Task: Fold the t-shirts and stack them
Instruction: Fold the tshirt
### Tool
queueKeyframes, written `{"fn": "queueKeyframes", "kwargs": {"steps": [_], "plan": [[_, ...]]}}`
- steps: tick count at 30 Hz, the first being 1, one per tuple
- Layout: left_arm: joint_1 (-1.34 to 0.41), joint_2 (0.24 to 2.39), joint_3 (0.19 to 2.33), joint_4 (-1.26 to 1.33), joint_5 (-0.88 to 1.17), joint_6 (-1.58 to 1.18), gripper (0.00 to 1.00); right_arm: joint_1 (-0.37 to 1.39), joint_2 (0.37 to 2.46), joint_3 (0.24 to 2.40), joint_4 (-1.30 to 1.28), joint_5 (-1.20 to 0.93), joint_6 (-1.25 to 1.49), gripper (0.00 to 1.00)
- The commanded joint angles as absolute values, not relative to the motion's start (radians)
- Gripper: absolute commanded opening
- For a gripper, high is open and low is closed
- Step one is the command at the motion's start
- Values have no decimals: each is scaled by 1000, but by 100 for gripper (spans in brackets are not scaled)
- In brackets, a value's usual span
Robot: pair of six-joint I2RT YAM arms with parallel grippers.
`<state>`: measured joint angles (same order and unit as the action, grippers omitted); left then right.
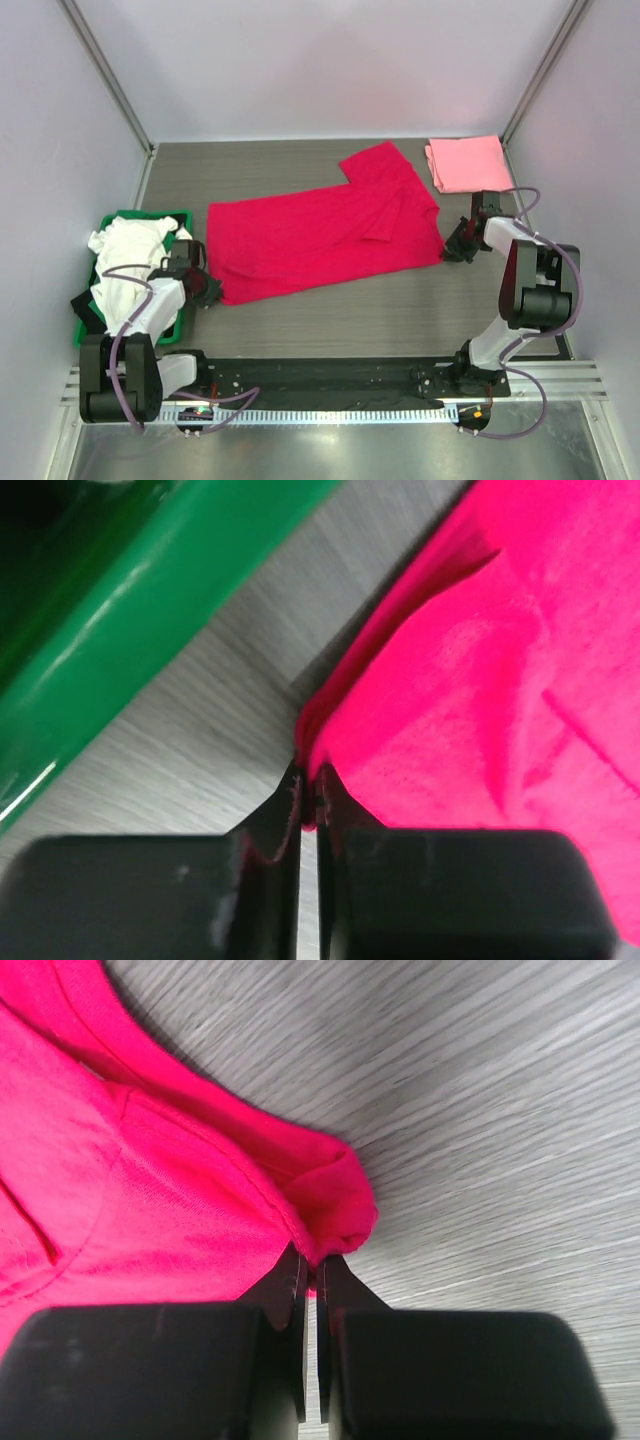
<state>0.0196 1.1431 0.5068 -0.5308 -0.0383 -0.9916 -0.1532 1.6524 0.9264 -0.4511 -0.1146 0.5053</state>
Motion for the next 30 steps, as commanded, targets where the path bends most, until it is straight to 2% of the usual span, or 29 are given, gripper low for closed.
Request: {"fn": "queueKeyframes", "kwargs": {"steps": [1, 6, 15, 16, 17, 18, 19, 20, 21, 24, 30], "plan": [[14, 1172, 571, -489, -55, -963, 0, -190, 1620, 922, -440, -74, 509, 1], [15, 1154, 608, -577, -80, -953, 0, -248, 1455, 824, -491, -26, 531, 1], [15, 1049, 583, -675, -63, -962, 1, -253, 1112, 618, -589, 32, 678, 1], [15, 1020, 583, -689, -55, -963, 3, -252, 1053, 609, -607, 29, 686, 1], [15, 1005, 589, -719, -46, -965, 9, -252, 1028, 594, -612, 23, 690, 1], [15, 983, 595, -735, -34, -968, 35, -252, 1000, 591, -620, 17, 690, 19], [14, 944, 603, -750, -17, -968, 50, -252, 980, 591, -624, 14, 690, 34], [15, 921, 626, -780, -12, -971, 71, -252, 956, 603, -636, -32, 701, 60], [15, 899, 643, -797, -12, -963, 76, -252, 947, 615, -652, -49, 706, 65], [14, 841, 713, -853, -17, -933, 84, -252, 913, 647, -667, -104, 684, 69], [15, 867, 880, -933, 25, -714, 82, -216, 920, 724, -687, -230, 634, 68]]}}
